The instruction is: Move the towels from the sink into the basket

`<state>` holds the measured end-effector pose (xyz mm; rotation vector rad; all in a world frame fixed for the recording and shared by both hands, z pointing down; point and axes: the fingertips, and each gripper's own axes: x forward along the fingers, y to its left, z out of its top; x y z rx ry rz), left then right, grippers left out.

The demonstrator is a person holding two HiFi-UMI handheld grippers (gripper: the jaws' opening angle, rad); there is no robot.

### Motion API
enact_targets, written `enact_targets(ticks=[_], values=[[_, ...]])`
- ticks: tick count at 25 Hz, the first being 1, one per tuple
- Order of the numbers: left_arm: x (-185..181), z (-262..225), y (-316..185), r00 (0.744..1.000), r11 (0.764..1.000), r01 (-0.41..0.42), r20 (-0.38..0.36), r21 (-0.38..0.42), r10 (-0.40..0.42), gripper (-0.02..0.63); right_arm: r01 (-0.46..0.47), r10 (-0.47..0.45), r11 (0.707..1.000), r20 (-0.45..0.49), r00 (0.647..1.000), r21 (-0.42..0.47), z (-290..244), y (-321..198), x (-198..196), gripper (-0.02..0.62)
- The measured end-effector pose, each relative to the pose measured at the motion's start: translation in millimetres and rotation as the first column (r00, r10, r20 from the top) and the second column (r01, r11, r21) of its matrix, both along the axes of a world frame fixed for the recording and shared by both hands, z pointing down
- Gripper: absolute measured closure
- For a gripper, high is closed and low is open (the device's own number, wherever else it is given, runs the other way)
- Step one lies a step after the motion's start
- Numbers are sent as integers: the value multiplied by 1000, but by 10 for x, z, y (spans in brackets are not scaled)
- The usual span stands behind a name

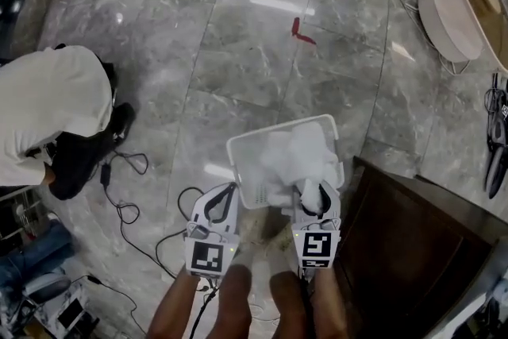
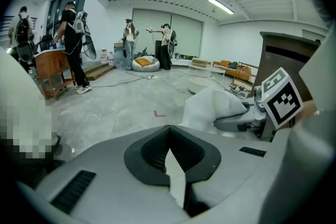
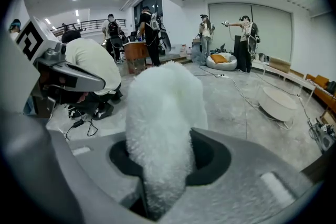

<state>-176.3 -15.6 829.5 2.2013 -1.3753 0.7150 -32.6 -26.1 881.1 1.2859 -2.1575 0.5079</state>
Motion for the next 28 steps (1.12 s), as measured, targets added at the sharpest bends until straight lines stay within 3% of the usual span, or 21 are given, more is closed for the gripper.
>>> enact_targets(ticks=[13, 19, 23, 28], values=[[-138, 1258, 203, 1000, 996, 14, 20, -93, -12, 597, 2, -2, 992, -2, 1000, -123, 1512, 138, -113, 423], [-132, 1358, 282, 1000, 994, 20, 14, -110, -19, 597, -6, 11, 992, 40, 999, -129, 1592, 114, -121, 382], [-141, 1277, 251, 999, 994, 30, 14, -106, -28, 598, -33, 41, 991, 59, 997, -130, 1524, 98, -91, 253], [-93, 1189, 192, 1000, 996, 24, 17, -89, -22, 597, -16, 23, 990, 47, 999, -143, 1479, 99, -88, 238]])
